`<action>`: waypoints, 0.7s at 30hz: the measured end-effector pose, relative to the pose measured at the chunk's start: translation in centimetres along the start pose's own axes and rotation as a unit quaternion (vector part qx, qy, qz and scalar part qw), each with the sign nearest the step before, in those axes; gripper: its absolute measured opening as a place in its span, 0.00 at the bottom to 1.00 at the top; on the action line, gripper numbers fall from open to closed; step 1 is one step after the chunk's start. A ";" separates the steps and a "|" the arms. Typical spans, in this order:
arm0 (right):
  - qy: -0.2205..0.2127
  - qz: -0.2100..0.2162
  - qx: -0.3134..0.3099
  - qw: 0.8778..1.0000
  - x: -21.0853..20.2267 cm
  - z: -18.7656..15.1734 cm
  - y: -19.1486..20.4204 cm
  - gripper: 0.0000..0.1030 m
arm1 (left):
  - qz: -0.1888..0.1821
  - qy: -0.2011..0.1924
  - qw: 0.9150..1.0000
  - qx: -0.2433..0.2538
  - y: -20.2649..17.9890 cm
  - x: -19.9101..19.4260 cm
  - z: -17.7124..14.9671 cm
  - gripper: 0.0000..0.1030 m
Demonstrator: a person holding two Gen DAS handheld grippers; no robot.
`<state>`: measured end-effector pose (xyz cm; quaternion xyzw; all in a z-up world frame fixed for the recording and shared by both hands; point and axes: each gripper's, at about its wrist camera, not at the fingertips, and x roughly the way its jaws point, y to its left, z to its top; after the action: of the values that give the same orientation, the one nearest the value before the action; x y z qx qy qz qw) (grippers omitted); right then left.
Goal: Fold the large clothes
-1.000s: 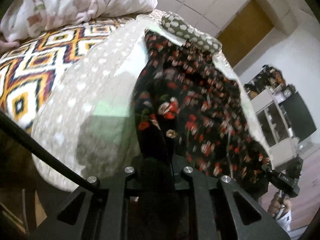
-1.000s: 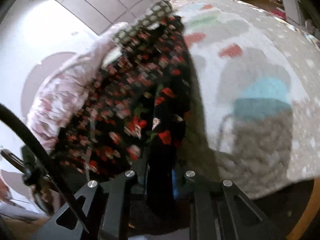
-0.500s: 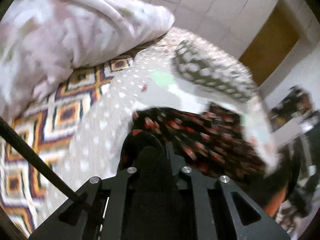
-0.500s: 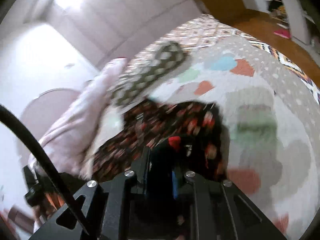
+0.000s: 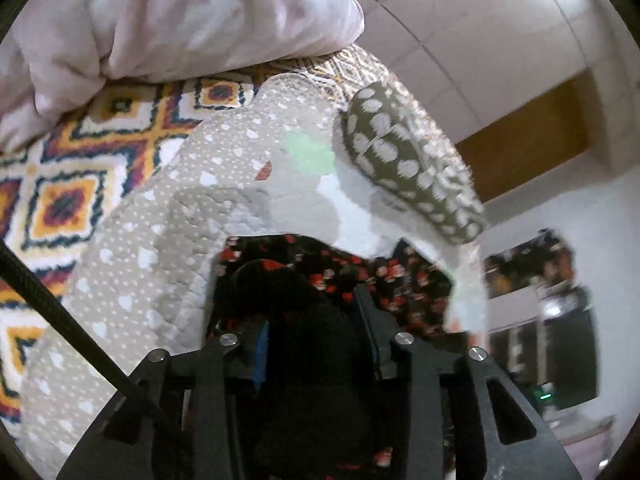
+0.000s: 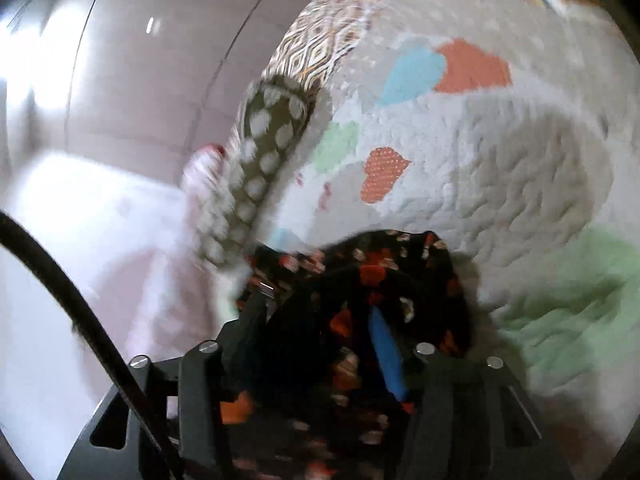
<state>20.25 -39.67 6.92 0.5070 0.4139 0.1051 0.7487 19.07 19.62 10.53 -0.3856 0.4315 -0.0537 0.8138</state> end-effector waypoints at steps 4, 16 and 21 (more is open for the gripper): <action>-0.068 0.042 0.075 0.994 -2.3 1.2 -1.1 0.75 | -0.021 -0.008 1.000 0.012 -1.6 -1.8 0.5 0.37; -0.038 -0.171 -0.283 0.943 -2.9 -3.6 7.6 0.75 | 0.001 -0.002 1.000 -0.031 -1.4 -1.9 1.5 0.49; -0.005 -0.219 -0.419 0.881 2.4 -7.7 9.3 0.75 | 0.010 -0.010 0.998 -0.055 2.4 -0.5 2.6 0.50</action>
<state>18.66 -28.76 12.48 0.0431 0.4282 0.0992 0.8972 20.10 22.99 10.08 -0.4262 0.4297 -0.0175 0.7958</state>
